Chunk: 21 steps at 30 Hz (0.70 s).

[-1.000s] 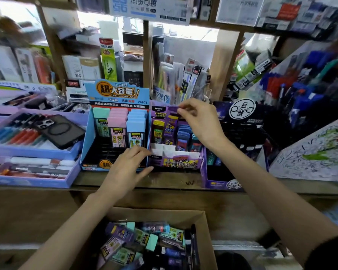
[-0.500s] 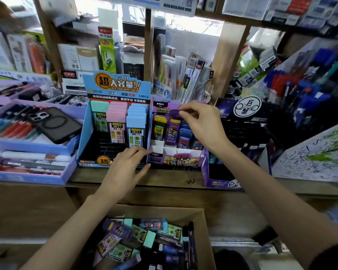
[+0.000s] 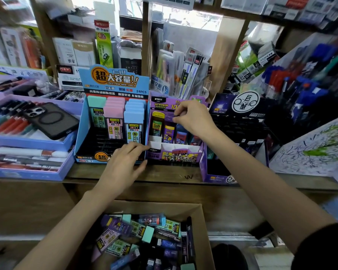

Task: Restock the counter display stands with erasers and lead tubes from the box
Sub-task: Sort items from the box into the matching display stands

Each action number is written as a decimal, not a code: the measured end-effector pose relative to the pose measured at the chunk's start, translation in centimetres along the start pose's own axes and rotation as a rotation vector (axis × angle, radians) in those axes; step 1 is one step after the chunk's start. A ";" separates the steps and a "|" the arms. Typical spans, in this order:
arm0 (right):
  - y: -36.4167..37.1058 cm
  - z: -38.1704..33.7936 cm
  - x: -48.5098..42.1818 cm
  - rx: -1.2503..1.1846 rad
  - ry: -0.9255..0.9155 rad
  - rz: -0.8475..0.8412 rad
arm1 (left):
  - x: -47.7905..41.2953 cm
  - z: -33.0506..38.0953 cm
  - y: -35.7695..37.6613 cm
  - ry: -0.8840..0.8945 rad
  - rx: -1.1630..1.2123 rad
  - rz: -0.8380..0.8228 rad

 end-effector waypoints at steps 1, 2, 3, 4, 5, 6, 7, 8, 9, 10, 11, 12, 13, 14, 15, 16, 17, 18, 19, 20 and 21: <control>-0.2 -0.1 -0.2 0.007 0.017 -0.031 | 0.0 0.0 0.0 -0.003 -0.008 -0.005; -0.3 -0.3 -0.5 0.011 0.034 -0.060 | 0.0 0.1 0.0 -0.005 -0.016 -0.013; -0.4 -0.4 -0.7 0.018 0.046 -0.082 | 0.0 0.1 -0.1 -0.007 -0.021 -0.020; -0.5 -0.5 -0.8 0.031 0.047 -0.096 | 0.0 0.2 -0.2 -0.008 -0.022 -0.026; -0.6 -0.6 -0.8 0.043 0.037 -0.109 | 0.1 0.3 -0.3 -0.008 -0.021 -0.029; -0.7 -0.6 -0.8 0.042 0.019 -0.122 | 0.2 0.4 -0.5 -0.008 -0.017 -0.026; -0.9 -0.6 -0.6 0.021 -0.007 -0.133 | 0.3 0.5 -0.8 -0.008 -0.016 -0.020; -1.2 -0.7 -0.3 -0.010 -0.035 -0.136 | 0.4 0.7 -1.1 -0.003 -0.016 -0.011; -1.6 -0.6 0.0 -0.041 -0.059 -0.127 | 0.5 0.9 -1.4 0.005 -0.016 -0.002; -2.0 -0.5 0.6 -0.056 -0.091 -0.100 | 0.8 1.1 -1.7 0.015 -0.009 0.005; -2.4 -0.5 1.4 -0.052 -0.133 -0.060 | 1.1 1.3 -2.0 0.024 0.010 0.007; -2.7 -0.6 2.4 -0.041 -0.177 -0.027 | 1.6 1.5 -2.2 0.028 0.039 0.006; -2.9 -0.5 3.6 -0.037 -0.220 -0.008 | 2.1 1.6 -2.4 0.029 0.072 0.002; -2.8 -0.4 4.9 -0.044 -0.260 -0.008 | 2.8 1.7 -2.4 0.023 0.104 -0.011; -2.5 -0.2 6.3 -0.047 -0.297 -0.021 | 3.6 1.6 -2.3 0.008 0.133 -0.031; -2.0 0.1 7.6 -0.039 -0.333 -0.046 | 4.3 1.4 -2.1 -0.011 0.158 -0.056; -1.3 0.6 9.0 -0.027 -0.356 -0.088 | 5.2 1.1 -1.6 -0.040 0.179 -0.090; -0.4 1.2 10.2 -0.019 -0.361 -0.142 | 6.1 0.7 -1.0 -0.072 0.194 -0.130; 0.7 1.9 11.5 -0.018 -0.355 -0.203 | 7.1 0.3 -0.2 -0.103 0.209 -0.174; 2.1 2.7 12.7 -0.026 -0.342 -0.265 | 8.1 -0.2 0.7 -0.129 0.224 -0.214; 3.6 3.6 13.8 -0.039 -0.321 -0.318 | 9.2 -0.7 1.8 -0.153 0.229 -0.248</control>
Point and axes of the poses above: each hand's wrist, its own x-axis away from the middle knuckle, its own y-axis out of the palm, z = x × y, the point moved 1 cm from there along -x, towards the middle knuckle, and after that the axes turned 7 degrees about -y, right-handed, at the moved point
